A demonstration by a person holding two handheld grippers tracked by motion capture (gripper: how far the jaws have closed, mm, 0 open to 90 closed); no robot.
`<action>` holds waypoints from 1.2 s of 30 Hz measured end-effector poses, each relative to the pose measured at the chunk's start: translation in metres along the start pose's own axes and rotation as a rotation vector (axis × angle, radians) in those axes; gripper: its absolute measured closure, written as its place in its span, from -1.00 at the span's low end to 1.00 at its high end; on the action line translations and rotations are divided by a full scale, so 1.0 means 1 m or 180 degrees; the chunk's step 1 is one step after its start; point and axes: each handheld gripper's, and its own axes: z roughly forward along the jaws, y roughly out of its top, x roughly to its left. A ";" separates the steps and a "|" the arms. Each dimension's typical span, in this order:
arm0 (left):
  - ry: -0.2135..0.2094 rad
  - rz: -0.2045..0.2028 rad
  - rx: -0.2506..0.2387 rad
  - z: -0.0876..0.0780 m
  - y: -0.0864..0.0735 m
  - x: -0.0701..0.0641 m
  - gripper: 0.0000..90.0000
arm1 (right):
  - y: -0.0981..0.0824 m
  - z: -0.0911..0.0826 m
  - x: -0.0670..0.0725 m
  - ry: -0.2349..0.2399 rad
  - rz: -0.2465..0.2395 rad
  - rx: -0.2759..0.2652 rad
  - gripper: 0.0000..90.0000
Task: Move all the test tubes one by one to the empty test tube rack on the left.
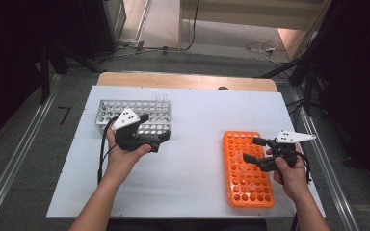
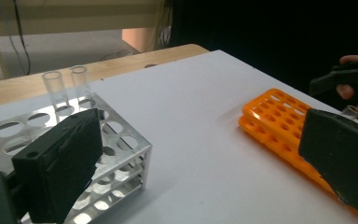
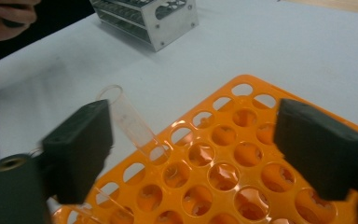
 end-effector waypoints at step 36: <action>-0.0166 0.0023 0.0174 0.003 -0.019 -0.025 -1.00 | -0.001 0.030 0.006 0.0499 -0.0493 0.0637 0.31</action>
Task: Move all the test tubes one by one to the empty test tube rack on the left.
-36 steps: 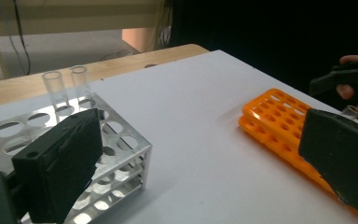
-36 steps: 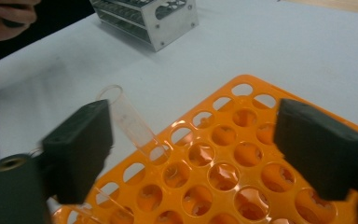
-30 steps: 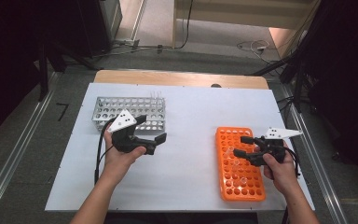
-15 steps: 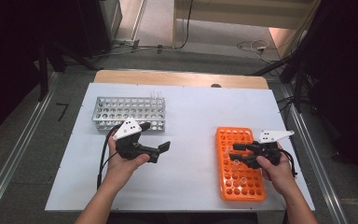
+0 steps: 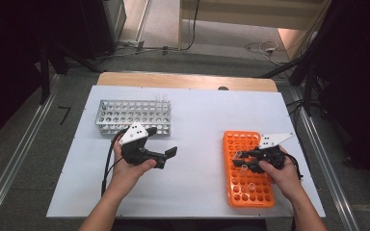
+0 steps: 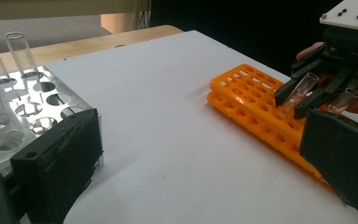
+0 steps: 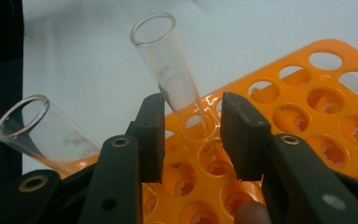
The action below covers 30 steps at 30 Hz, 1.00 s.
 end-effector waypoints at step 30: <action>-0.0060 0.0046 0.0048 0.004 -0.001 -0.004 -1.00 | 0.011 -0.001 0.005 -0.0177 -0.0105 -0.0042 0.64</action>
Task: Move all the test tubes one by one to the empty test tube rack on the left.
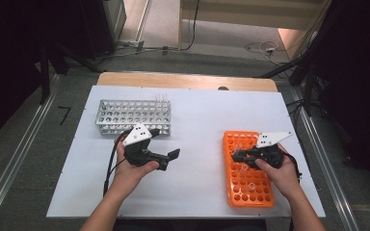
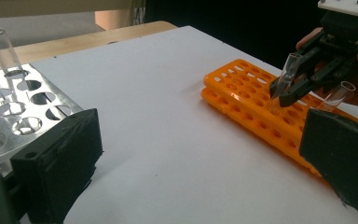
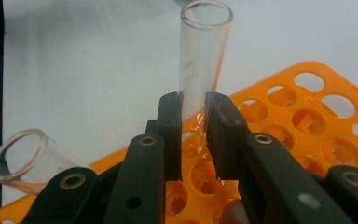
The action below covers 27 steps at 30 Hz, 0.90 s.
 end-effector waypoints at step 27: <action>-0.0127 0.0060 -0.0057 0.006 0.009 -0.017 -1.00 | 0.041 -0.029 0.025 0.0081 0.0028 -0.0483 0.64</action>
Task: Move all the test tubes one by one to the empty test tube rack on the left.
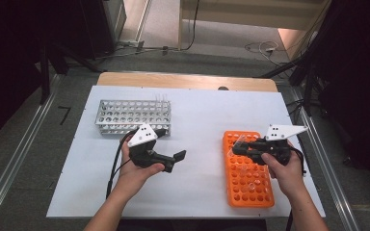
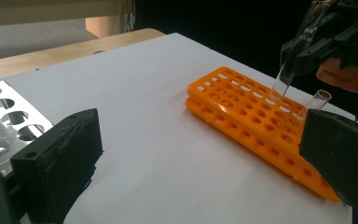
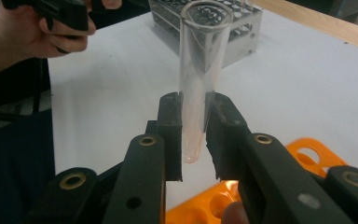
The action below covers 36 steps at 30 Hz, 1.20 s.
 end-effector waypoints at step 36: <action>-0.0504 0.0221 -0.0056 0.028 0.019 -0.058 -0.26 | 0.017 0.044 0.037 0.0414 -0.0264 0.0308 0.64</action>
